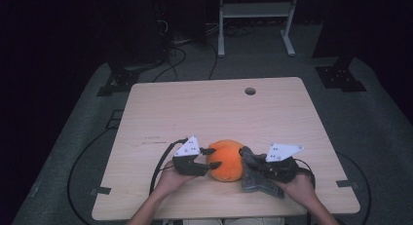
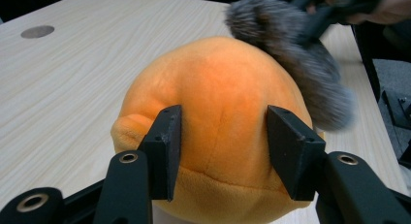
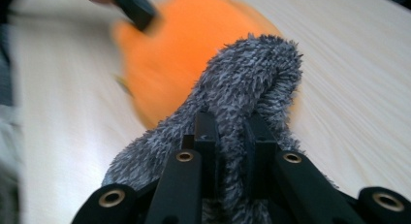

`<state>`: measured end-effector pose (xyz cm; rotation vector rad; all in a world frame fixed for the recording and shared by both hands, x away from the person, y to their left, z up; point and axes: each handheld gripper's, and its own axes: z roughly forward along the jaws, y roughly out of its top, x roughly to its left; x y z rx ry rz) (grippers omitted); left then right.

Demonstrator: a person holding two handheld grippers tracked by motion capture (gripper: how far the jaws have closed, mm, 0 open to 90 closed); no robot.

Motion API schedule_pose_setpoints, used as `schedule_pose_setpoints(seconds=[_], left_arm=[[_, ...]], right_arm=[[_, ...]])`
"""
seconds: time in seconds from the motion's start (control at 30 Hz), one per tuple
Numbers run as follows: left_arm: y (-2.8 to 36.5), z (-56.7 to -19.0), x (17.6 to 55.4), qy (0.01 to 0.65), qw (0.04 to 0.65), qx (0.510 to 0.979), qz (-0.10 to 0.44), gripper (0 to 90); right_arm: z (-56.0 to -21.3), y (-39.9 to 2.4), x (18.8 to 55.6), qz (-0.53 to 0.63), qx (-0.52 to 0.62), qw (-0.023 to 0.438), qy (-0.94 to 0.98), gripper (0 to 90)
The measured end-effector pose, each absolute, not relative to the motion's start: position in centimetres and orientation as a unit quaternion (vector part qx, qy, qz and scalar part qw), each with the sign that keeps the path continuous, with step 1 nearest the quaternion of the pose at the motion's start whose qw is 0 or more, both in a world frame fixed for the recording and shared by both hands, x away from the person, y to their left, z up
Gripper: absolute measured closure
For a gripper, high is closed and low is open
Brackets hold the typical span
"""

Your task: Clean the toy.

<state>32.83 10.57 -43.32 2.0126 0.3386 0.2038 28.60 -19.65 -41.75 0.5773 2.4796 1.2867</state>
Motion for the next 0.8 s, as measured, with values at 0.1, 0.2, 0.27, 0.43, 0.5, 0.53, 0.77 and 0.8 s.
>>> schedule_pose_setpoints(seconds=[0.1, 0.2, 0.27, 0.43, 0.5, 0.53, 0.77, 0.8], left_arm=[[9.7, -43.5, 33.0, 0.144, 0.512, 0.843, 0.082, 51.2], [10.0, -43.6, 33.6, 0.161, 0.512, 0.841, 0.071, 52.9], [10.3, -43.7, 33.8, 0.167, 0.513, 0.84, 0.061, 53.3], [10.4, -43.8, 34.1, 0.174, 0.52, 0.835, 0.056, 53.1], [10.3, -43.7, 34.1, 0.179, 0.521, 0.833, 0.055, 53.1], [10.3, -43.7, 34.1, 0.182, 0.521, 0.832, 0.054, 53.1], [10.8, -43.8, 34.4, 0.19, 0.517, 0.833, 0.048, 53.2], [10.8, -43.8, 34.4, 0.19, 0.517, 0.833, 0.048, 53.0]], right_arm=[[-41.0, -17.7, 28.0, 0.457, 0.171, 0.144, 0.861, 78.9], [-41.2, -16.7, 28.1, 0.437, 0.163, 0.16, 0.87, 78.9], [-41.5, -17.4, 28.3, 0.437, 0.178, 0.16, 0.867, 79.2], [-42.1, -19.5, 28.1, 0.419, 0.206, 0.172, 0.868, 79.3], [-41.9, -19.0, 27.7, 0.429, 0.195, 0.168, 0.866, 79.3], [-41.7, -18.5, 27.6, 0.435, 0.185, 0.163, 0.866, 79.3], [-41.7, -15.9, 27.8, 0.423, 0.151, 0.17, 0.877, 79.3], [-41.8, -16.5, 27.8, 0.419, 0.156, 0.172, 0.878, 79.3]])
